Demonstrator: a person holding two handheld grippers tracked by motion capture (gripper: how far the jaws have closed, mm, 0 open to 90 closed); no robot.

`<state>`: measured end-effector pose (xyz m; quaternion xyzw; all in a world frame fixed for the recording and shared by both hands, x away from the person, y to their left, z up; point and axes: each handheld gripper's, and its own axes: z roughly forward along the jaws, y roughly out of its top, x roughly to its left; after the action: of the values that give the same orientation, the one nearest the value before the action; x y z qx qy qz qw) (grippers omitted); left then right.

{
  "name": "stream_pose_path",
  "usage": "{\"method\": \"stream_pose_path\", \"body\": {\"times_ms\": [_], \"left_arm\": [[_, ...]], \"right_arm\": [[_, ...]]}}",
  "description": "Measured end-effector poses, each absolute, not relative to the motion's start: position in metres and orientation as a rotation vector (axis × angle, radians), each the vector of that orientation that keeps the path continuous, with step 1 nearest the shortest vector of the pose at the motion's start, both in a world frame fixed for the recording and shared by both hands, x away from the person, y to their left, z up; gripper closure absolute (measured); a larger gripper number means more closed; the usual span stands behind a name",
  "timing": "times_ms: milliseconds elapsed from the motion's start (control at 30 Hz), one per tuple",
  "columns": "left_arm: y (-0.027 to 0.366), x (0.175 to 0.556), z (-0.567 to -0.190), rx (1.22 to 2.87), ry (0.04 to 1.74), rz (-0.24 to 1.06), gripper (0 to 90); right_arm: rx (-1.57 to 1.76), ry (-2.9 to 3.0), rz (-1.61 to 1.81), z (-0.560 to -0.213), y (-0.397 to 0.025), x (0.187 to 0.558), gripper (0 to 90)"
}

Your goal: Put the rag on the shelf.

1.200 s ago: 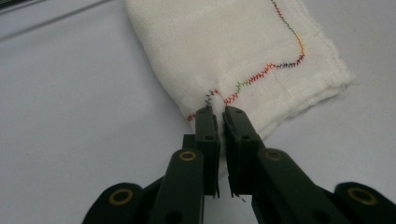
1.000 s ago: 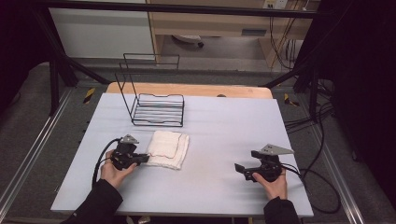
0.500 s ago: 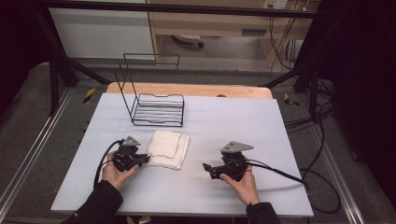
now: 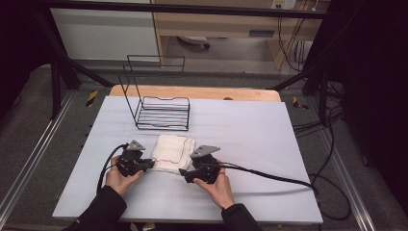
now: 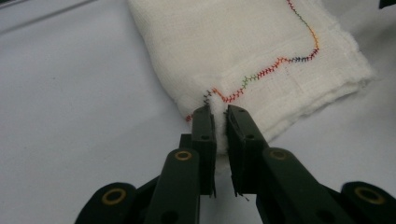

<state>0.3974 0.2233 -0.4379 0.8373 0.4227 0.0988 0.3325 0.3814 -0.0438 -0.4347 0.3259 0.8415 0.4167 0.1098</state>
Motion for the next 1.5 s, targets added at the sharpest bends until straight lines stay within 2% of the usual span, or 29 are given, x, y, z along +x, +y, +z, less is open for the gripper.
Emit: {"method": "stream_pose_path", "body": {"times_ms": [267, 633, 667, 733, 900, 1300, 1433, 1500], "left_arm": [[0.224, 0.398, -0.438, 2.186, 1.105, 0.252, 81.1], [0.224, 0.399, -0.437, 2.171, 1.129, 0.235, 81.8], [0.224, 0.400, -0.437, 2.165, 1.136, 0.222, 81.9], [0.225, 0.401, -0.436, 2.158, 1.137, 0.207, 82.2], [0.227, 0.401, -0.432, 2.157, 1.135, 0.198, 83.0], [0.238, 0.390, -0.428, 2.209, 1.128, 0.194, 82.4], [0.238, 0.390, -0.430, 2.217, 1.125, 0.221, 78.4], [0.239, 0.390, -0.427, 2.208, 1.128, 0.234, 70.7]], "right_arm": [[0.897, 2.521, 1.149, -0.445, -0.023, 0.387, 47.8], [0.798, 2.497, 1.072, -0.455, -0.020, 0.383, 62.9], [0.793, 2.491, 1.064, -0.454, -0.021, 0.384, 68.6], [0.796, 2.491, 1.062, -0.454, -0.021, 0.385, 73.7], [0.834, 2.518, 1.083, -0.450, -0.022, 0.389, 80.1], [0.859, 2.592, 1.192, -0.448, -0.015, 0.372, 78.8], [0.872, 2.597, 1.203, -0.448, -0.016, 0.374, 67.2], [0.873, 2.573, 1.216, -0.445, -0.017, 0.375, 58.7]]}}
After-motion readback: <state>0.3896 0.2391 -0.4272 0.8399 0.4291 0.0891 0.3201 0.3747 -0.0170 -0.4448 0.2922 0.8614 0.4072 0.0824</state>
